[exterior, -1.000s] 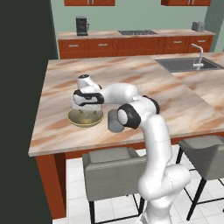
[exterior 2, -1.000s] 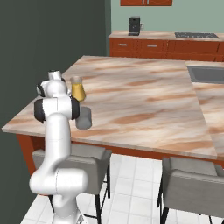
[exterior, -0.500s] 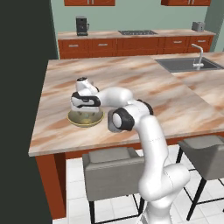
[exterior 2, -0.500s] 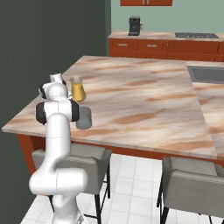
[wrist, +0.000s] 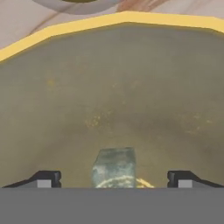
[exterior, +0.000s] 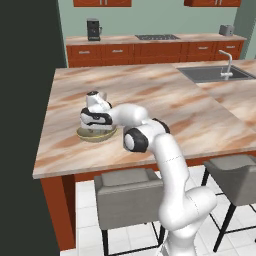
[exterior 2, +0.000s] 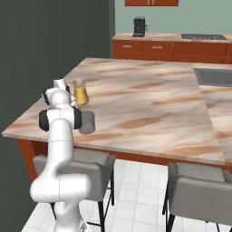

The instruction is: There are two ice cubes in the ice bowl. Place both ice cubes in the glass cup.

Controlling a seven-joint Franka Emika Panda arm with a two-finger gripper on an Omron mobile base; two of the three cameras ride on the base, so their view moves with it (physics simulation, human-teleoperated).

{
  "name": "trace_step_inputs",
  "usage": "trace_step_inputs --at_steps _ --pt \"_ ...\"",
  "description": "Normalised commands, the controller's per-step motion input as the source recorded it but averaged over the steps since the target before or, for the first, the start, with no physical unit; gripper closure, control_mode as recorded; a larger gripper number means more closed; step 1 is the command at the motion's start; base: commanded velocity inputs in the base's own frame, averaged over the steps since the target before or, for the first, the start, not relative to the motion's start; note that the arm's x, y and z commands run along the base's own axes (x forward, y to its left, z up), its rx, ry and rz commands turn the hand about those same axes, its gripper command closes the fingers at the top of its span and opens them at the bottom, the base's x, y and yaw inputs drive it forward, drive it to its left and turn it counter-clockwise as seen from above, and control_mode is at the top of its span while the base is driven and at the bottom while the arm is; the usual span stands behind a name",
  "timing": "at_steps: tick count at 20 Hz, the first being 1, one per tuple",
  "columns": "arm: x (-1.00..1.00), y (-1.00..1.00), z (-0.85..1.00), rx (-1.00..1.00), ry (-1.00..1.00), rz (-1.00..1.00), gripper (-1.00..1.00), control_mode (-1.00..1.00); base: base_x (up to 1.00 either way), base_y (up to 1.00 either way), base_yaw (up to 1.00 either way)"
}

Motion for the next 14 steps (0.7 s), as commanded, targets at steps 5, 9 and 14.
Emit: trace_step_inputs --at_steps 5,9,14 --pt "0.26 0.05 -0.17 0.0 0.0 0.0 -1.0 -1.0 0.0 0.0 0.0" --pt "0.15 0.12 -0.22 0.0 0.0 0.0 1.0 -1.0 0.0 0.0 0.0" --pt "0.06 0.05 -0.01 0.0 0.0 0.0 1.0 -1.0 0.0 0.0 0.0"
